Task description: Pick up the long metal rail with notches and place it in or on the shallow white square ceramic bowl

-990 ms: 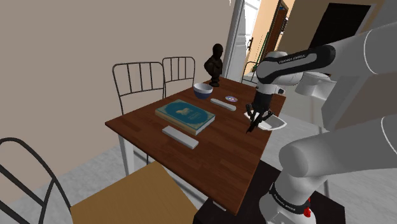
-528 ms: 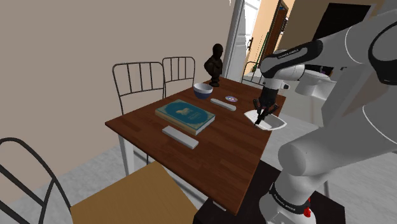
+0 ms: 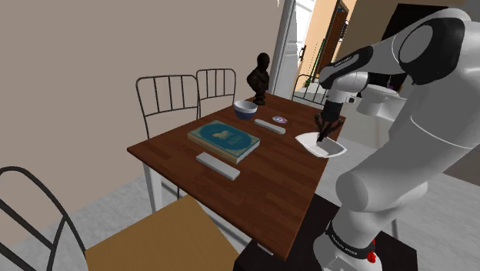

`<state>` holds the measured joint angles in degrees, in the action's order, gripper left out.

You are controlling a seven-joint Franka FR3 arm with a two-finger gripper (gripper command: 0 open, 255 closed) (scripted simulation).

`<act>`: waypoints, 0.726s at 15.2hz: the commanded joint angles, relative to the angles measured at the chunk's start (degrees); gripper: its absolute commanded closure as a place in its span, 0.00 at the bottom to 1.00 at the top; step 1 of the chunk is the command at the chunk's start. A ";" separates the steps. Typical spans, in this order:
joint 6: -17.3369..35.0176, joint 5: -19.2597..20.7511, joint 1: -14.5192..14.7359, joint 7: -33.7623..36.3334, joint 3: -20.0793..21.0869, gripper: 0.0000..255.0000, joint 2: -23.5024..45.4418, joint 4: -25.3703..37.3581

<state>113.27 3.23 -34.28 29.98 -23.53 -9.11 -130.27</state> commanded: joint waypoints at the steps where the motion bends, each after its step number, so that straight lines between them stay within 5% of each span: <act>1: -0.77 -1.62 -0.60 -3.59 -1.76 1.00 5.17 5.62; 11: 6.87 -3.40 -0.80 -5.01 -1.98 1.00 9.20 1.63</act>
<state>119.42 0.04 -35.01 25.26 -25.43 -0.40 -128.40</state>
